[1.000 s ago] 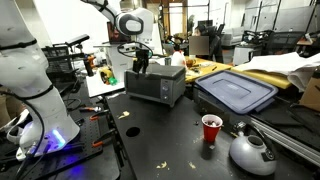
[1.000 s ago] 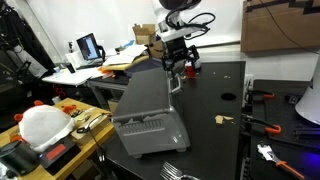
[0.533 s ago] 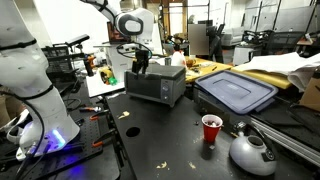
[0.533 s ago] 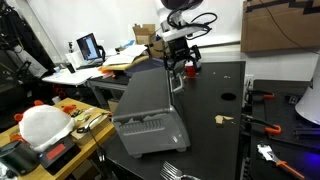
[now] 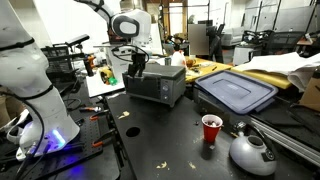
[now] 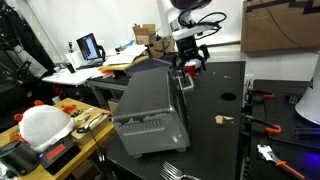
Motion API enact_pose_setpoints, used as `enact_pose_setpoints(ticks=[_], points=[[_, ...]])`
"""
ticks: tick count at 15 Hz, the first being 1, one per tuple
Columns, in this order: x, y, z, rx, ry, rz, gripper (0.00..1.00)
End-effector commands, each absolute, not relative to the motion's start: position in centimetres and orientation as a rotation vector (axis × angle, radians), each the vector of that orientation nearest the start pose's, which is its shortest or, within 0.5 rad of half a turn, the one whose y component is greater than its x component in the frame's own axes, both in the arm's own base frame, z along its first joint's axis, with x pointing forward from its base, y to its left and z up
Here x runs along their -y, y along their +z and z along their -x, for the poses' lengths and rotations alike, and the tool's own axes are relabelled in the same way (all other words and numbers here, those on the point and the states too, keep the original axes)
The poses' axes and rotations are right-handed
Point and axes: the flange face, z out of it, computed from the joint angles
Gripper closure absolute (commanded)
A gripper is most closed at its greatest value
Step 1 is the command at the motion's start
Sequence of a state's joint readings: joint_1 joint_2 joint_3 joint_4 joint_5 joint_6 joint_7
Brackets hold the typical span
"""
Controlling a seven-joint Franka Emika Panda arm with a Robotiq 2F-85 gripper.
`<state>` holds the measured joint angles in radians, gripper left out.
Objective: Open the small oven
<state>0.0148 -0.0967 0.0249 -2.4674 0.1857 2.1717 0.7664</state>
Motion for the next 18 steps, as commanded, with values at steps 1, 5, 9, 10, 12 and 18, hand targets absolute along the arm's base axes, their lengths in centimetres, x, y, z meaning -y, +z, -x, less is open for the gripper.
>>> enact_pose_setpoints(ticks=[1, 5, 9, 10, 12, 18], points=[[0.0, 31.5, -41.6, -1.27, 0.343, 2.796, 0.0], [1.6, 31.4, -39.2, -1.277, 0.362, 2.798, 0.0], [3.0, 32.3, -37.7, -1.265, 0.343, 2.789, 0.0], [3.2, 32.5, -37.4, -1.269, 0.338, 2.79, 0.0], [3.6, 33.0, -36.8, -1.285, 0.313, 2.794, 0.0], [4.4, 35.8, -36.9, -1.242, 0.192, 2.823, 0.0]])
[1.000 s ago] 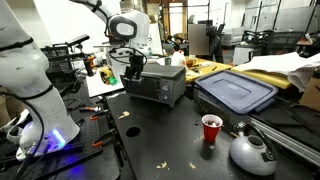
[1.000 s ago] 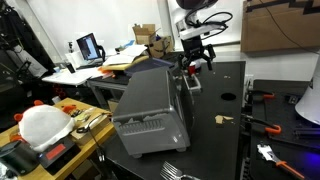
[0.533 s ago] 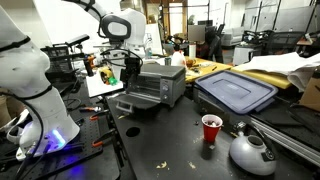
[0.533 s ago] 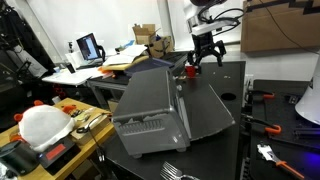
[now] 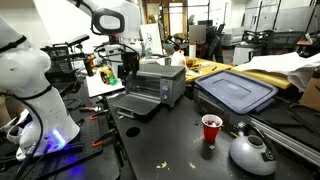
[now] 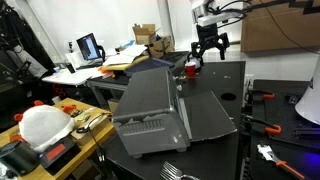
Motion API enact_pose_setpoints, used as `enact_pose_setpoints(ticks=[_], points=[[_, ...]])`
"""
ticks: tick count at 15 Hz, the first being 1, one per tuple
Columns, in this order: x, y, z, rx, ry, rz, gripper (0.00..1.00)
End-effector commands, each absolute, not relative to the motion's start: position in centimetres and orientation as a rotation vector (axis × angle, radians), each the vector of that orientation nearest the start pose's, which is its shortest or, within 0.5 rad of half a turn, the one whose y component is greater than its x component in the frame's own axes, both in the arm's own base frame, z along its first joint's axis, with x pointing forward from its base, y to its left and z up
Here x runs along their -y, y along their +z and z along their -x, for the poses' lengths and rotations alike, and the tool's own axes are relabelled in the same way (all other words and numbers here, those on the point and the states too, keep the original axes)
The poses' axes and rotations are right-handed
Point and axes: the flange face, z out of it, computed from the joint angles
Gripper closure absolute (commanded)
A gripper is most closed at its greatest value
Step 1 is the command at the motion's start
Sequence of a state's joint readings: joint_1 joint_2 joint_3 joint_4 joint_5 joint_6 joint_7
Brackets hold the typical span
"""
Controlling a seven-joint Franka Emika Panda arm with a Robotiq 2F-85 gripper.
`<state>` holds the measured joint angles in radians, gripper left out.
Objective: Open the small oven
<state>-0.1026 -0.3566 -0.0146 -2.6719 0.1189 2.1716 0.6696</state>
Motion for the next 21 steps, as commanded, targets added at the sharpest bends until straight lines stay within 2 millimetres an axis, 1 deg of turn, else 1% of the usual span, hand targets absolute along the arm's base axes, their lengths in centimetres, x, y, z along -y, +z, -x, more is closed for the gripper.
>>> enact_pose_setpoints(ticks=[1, 4, 6, 8, 10, 15, 17, 21], points=[[4.6, 36.3, -37.1, -1.23, 0.174, 2.838, 0.0], [5.3, 37.3, -37.7, -1.193, 0.131, 2.883, 0.0], [5.3, 37.0, -38.0, -1.145, 0.129, 2.919, 0.0], [4.7, 36.2, -38.3, -1.03, 0.131, 2.957, 0.0], [4.6, 35.4, -38.6, -0.899, 0.131, 2.993, 0.0], [5.4, 33.0, -39.5, -0.606, 0.111, 3.052, 0.0], [5.6, 31.8, -39.8, -0.527, 0.129, 3.057, 0.0], [5.6, 29.4, -40.0, -0.431, 0.178, 3.06, 0.0]])
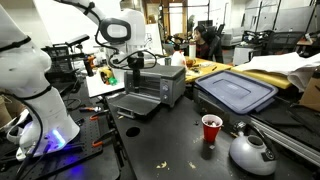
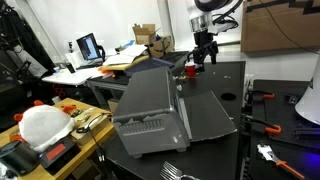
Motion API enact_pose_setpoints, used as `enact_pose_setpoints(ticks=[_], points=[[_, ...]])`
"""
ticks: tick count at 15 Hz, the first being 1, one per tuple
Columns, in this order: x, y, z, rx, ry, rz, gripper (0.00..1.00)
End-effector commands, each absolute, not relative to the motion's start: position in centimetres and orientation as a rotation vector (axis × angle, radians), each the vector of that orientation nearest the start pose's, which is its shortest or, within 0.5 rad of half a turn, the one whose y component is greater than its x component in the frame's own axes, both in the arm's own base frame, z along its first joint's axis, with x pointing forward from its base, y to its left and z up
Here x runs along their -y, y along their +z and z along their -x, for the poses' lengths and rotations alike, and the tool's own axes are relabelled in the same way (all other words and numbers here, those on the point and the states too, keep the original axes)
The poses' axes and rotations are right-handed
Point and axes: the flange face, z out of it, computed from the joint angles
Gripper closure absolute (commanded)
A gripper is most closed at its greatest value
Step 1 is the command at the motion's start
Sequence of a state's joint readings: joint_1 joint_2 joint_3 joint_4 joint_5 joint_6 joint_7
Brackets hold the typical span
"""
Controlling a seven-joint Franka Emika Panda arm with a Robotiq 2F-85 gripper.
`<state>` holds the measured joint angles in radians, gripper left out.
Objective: Open the small oven
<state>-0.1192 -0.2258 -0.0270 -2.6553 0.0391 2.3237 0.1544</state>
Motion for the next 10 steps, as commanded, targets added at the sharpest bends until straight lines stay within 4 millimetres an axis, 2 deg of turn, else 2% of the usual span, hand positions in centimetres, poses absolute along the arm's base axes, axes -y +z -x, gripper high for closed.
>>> enact_pose_setpoints(ticks=[1, 6, 10], points=[[5.5, 28.9, -40.0, -0.405, 0.189, 3.063, 0.0], [5.4, 26.7, -40.0, -0.264, 0.243, 3.102, 0.0], [7.0, 25.9, -40.1, -0.174, 0.256, 3.174, 0.0]])
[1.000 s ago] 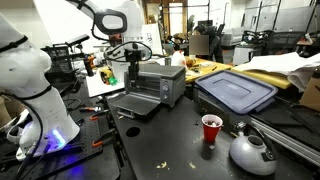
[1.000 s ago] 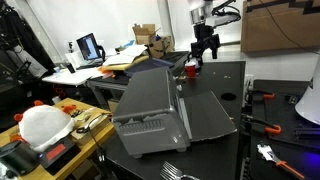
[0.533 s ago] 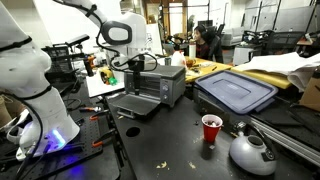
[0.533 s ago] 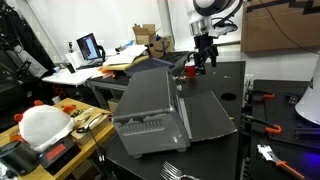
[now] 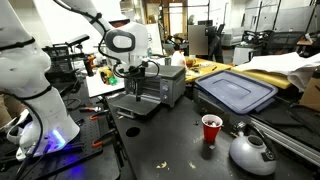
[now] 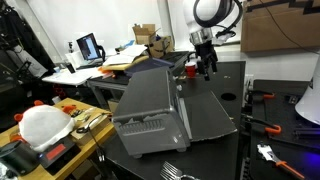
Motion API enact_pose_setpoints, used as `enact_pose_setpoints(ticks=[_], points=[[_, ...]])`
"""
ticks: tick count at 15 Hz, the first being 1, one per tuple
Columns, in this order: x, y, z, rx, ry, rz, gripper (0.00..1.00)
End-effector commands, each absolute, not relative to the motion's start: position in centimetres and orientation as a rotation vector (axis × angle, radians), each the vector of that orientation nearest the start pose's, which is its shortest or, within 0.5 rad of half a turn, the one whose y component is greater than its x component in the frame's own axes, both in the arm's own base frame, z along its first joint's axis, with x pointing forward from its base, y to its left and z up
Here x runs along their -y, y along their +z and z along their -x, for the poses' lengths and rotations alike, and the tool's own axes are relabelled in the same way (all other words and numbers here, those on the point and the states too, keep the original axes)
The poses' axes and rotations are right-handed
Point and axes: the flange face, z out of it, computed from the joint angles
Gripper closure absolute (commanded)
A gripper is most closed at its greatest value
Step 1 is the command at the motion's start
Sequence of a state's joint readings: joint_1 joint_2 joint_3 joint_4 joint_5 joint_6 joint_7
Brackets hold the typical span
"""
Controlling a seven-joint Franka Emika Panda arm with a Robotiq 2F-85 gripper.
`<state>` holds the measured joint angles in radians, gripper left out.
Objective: Open the small oven
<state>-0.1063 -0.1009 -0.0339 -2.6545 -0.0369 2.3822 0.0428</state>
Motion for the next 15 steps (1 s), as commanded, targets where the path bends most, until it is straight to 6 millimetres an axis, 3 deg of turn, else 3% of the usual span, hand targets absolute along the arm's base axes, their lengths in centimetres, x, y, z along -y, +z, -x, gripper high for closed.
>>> enact_pose_setpoints(ticks=[1, 6, 10, 15], points=[[7.6, 26.0, -40.2, -0.158, 0.249, 3.192, 0.0], [10.3, 28.5, -41.5, -0.149, 0.164, 3.25, 0.0], [10.6, 31.3, -42.5, -0.115, 0.086, 3.247, 0.0], [11.2, 36.1, -42.7, -0.054, 0.041, 3.265, 0.0]])
